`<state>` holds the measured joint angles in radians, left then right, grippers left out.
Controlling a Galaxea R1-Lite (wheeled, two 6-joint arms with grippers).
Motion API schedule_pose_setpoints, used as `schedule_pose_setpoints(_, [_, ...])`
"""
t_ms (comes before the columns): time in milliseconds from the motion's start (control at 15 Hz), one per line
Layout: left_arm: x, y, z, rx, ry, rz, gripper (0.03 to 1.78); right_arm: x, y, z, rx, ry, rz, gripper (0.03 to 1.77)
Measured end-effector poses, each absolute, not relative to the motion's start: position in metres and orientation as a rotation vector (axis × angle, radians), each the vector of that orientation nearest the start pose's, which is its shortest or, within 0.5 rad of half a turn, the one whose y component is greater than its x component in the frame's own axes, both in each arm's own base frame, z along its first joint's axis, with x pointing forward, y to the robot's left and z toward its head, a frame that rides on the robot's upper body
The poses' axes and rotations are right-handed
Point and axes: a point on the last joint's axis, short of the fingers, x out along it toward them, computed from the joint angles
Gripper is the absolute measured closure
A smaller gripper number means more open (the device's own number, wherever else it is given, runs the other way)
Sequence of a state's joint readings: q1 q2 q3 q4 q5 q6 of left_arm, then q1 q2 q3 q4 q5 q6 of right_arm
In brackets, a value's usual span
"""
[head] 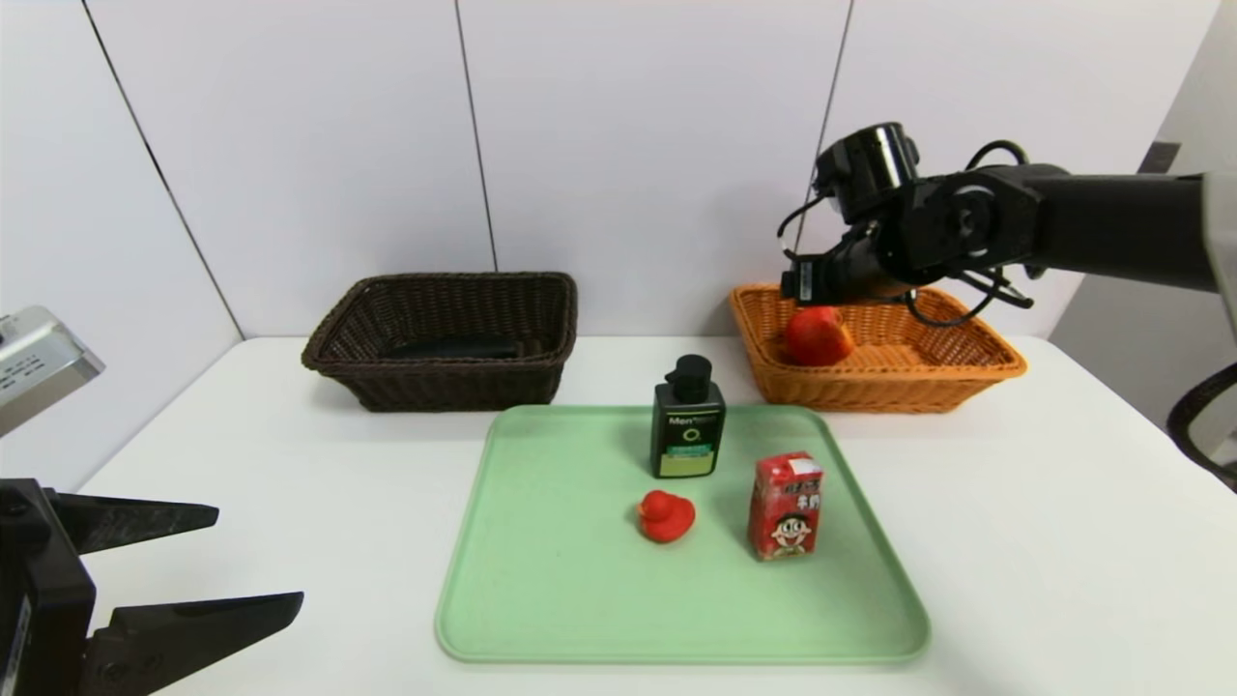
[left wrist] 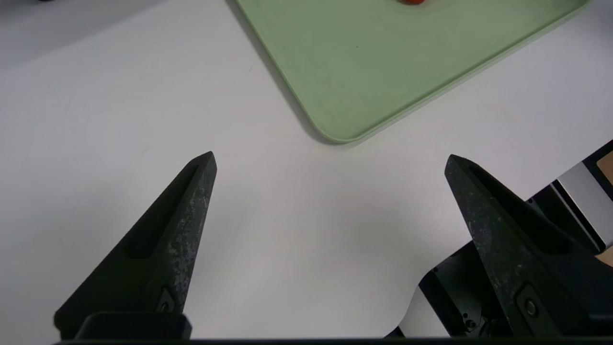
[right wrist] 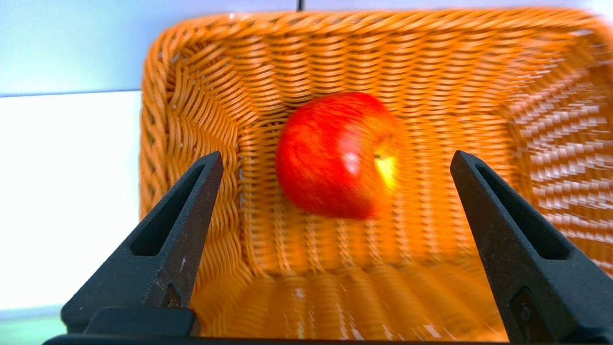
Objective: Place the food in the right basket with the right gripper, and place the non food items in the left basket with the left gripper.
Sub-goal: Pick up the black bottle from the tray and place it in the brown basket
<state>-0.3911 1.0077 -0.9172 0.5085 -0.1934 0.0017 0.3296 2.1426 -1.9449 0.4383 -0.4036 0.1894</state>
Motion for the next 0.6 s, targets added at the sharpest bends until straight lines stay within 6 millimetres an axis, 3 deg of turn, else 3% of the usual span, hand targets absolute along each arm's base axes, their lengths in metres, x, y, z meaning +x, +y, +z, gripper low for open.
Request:
schedule_pose_setpoints(333, [0.102, -0.047, 0.259, 0.057, 0.564, -0.570, 0.12, 0.344, 0.116, 0.297, -0.029, 0.591, -0.058, 0.13])
schedule_pose_setpoints(600, [0.113, -0.051, 0.261, 0.052, 0.527, -0.571, 0.12, 0.276, 0.103, 0.327, -0.068, 0.675, -0.009, 0.11])
